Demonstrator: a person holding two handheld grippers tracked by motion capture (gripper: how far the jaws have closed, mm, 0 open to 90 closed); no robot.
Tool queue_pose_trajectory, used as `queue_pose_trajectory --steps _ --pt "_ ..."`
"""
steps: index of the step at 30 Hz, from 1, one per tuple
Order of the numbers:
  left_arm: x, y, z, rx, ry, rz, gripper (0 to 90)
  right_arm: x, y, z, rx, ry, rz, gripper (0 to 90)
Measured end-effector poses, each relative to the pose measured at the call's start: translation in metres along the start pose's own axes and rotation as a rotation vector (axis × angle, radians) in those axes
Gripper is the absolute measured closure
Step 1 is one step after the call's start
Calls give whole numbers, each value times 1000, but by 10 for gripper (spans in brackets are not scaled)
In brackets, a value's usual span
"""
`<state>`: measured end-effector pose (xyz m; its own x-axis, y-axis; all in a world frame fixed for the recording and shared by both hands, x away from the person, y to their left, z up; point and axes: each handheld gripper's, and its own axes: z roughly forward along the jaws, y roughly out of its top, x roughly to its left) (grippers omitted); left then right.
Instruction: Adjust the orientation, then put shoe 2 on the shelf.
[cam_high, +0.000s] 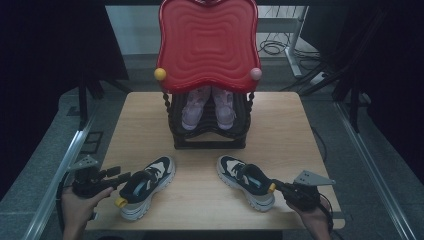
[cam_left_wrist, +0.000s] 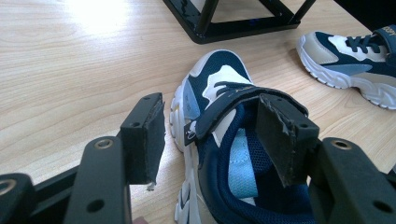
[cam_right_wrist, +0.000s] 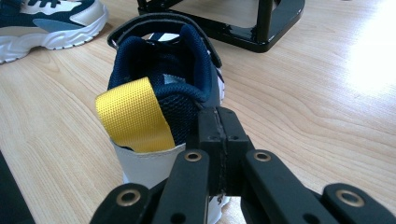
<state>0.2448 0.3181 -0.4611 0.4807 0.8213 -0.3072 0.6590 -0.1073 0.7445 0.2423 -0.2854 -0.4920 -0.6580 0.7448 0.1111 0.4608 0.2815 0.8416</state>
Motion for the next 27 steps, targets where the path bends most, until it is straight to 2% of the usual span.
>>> queue_pose_trajectory --steps 9,13,16,19,23,27 --pt "1 0 -4 -19 6 -5 427 -6 5 -3 -26 -33 12 900" --pt "-3 5 -5 -36 9 12 432 -7 13 -7 -43 -40 2 900" --pt "-6 10 -5 -41 3 26 432 -8 19 -9 -58 -31 8 900" --pt "-7 14 -2 -36 -34 30 433 -9 25 -8 -69 -10 12 900" --pt "-8 18 0 -25 -51 38 432 -7 35 -3 -53 13 -9 894" --pt "-6 22 2 -16 -65 38 432 -3 46 1 -35 40 -31 838"
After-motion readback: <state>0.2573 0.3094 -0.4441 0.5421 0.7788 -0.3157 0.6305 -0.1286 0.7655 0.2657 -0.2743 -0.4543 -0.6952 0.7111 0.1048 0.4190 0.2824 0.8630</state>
